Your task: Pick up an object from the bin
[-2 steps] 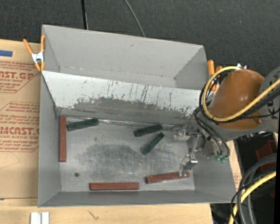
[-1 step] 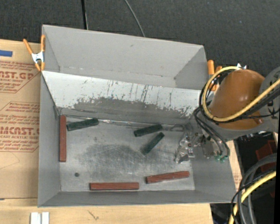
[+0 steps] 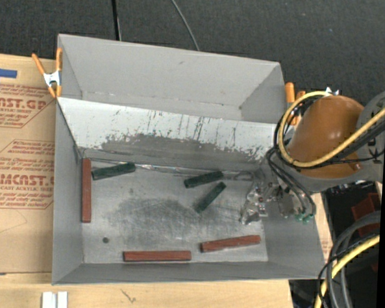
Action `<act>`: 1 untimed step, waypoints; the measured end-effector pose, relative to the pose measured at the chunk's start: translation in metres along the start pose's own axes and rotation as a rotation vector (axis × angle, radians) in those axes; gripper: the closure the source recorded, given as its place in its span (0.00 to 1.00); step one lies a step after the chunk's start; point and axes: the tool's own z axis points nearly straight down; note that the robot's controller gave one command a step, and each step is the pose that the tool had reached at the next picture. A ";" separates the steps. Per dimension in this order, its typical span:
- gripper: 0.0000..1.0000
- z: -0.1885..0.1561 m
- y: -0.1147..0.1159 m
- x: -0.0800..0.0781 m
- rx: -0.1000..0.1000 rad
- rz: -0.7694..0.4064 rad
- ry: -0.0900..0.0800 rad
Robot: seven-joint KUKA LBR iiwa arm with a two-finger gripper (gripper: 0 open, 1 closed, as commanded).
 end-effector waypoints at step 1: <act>1.00 -0.047 0.011 0.004 -0.001 -0.054 0.006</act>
Offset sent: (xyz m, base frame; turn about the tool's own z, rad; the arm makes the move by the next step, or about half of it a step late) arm -0.0115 0.0473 -0.0291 -0.2873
